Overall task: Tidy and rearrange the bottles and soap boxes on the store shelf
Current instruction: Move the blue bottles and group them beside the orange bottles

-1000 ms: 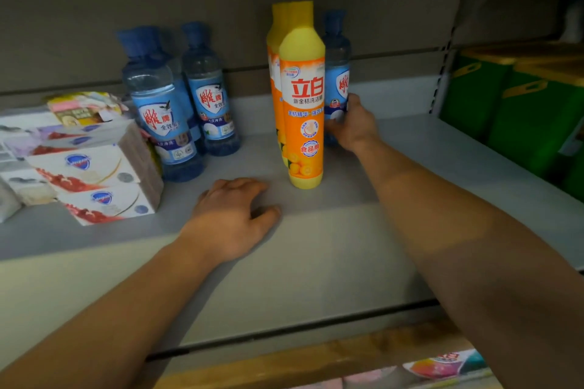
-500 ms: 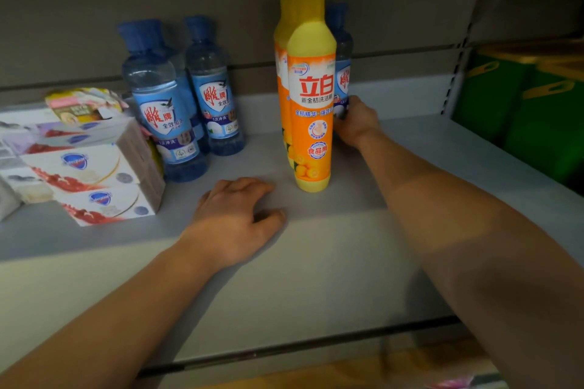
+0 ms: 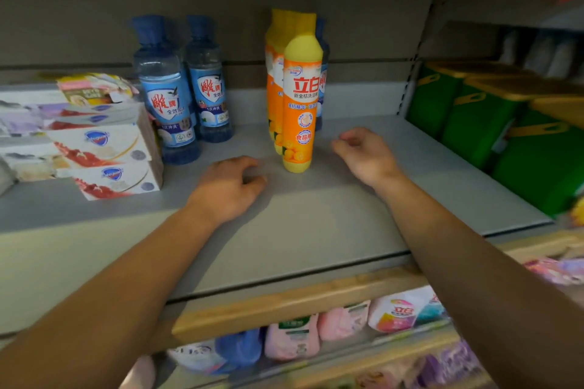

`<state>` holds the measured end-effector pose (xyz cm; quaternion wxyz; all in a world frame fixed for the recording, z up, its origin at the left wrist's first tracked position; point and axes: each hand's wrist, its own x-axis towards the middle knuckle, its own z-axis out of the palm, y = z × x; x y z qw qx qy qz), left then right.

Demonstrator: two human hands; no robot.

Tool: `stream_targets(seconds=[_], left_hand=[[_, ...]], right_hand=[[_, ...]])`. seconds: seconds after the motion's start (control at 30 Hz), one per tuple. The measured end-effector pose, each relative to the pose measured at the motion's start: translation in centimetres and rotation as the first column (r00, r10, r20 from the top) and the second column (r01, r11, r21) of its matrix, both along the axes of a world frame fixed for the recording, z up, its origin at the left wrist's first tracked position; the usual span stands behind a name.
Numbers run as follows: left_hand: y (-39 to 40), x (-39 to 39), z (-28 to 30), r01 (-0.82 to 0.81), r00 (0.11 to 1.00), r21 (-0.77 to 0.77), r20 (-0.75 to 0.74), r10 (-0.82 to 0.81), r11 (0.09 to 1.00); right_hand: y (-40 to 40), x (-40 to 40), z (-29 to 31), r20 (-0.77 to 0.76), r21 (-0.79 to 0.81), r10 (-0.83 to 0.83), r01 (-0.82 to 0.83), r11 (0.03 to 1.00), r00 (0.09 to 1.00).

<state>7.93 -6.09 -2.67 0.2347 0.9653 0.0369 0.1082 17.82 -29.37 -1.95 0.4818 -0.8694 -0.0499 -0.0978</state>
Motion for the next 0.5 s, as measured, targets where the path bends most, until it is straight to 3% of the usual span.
stream_targets(seconds=[0.23, 0.5], left_hand=[[1.1, -2.9, 2.5, 0.032, 0.982, -0.406, 0.183, 0.047, 0.913], [7.7, -6.0, 3.1, -0.014, 0.963, -0.694, 0.183, 0.196, 0.720]], right_hand=[[4.0, -8.7, 0.6, 0.039, 0.134, 0.218, -0.222, 0.966, 0.975], [14.0, -6.6, 1.3, 0.132, 0.182, 0.302, -0.322, 0.929, 0.944]])
